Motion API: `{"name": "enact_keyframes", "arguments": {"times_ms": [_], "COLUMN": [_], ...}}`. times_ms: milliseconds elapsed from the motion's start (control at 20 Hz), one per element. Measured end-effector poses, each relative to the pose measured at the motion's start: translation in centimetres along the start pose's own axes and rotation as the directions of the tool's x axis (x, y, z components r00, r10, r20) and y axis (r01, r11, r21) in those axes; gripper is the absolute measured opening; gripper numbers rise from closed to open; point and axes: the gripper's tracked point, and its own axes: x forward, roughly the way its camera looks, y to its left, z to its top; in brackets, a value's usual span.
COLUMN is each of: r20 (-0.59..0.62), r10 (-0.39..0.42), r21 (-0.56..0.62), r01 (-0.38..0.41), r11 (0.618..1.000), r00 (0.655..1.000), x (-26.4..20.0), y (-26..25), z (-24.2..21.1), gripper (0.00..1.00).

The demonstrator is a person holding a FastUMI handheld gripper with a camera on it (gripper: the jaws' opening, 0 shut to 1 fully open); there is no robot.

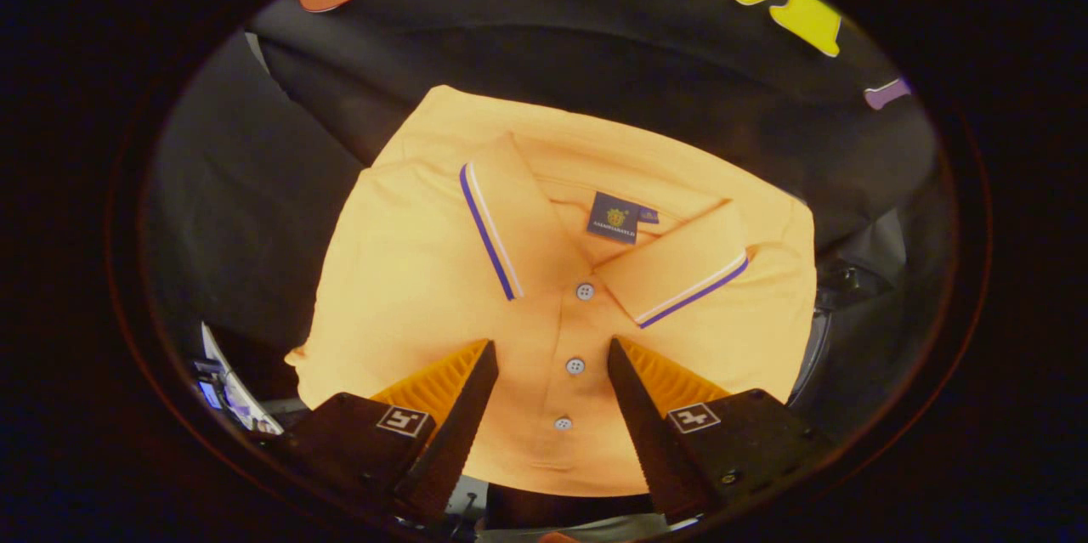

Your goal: Put the clothes into the washing machine and then close the washing machine lid.

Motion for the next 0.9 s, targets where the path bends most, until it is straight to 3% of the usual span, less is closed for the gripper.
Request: {"name": "enact_keyframes", "arguments": {"times_ms": [300,400,600,650,750,900], "r20": [0.01,0.009,0.002,0.002,-0.001,-0.013], "r10": [0.014,0.018,0.009,0.009,0.024,0.023], "r21": [0.002,-0.014,-0.013,-0.026,-0.042,-0.053], "r01": [-0.014,-0.018,-0.009,-0.009,-0.024,-0.023], "r11": [1.0,1.0,1.0,1.0,0.999,0.998], "r00": [1.0,1.0,1.0,1.0,1.0,1.0], "x": [-0.2,-0.2,0.2,0.1,0.1,0.1], "y": [-0.6,-0.9,-1.6,-1.7,-1.7,-2.1], "z": [0.2,0.1,0.3,0.4,0.4,0.1], "gripper": [0.76,0.64,0.3,0.17,0.07,0.06]}}
